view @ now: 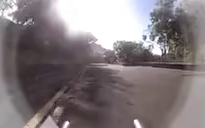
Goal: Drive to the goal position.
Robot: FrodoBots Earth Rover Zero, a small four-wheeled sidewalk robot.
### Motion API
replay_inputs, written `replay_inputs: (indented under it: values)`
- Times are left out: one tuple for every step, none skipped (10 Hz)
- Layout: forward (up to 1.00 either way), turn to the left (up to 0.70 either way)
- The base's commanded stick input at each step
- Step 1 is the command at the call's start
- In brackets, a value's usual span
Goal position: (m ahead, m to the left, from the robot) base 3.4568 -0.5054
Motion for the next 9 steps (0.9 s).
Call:
replay_inputs:
  values:
    - [0.7, 0.0]
    - [0.7, 0.0]
    - [0.7, 0.0]
    - [0.7, 0.0]
    - [0.7, 0.0]
    - [0.7, 0.0]
    - [0.7, 0.0]
    - [0.7, 0.0]
    - [0.7, 0.0]
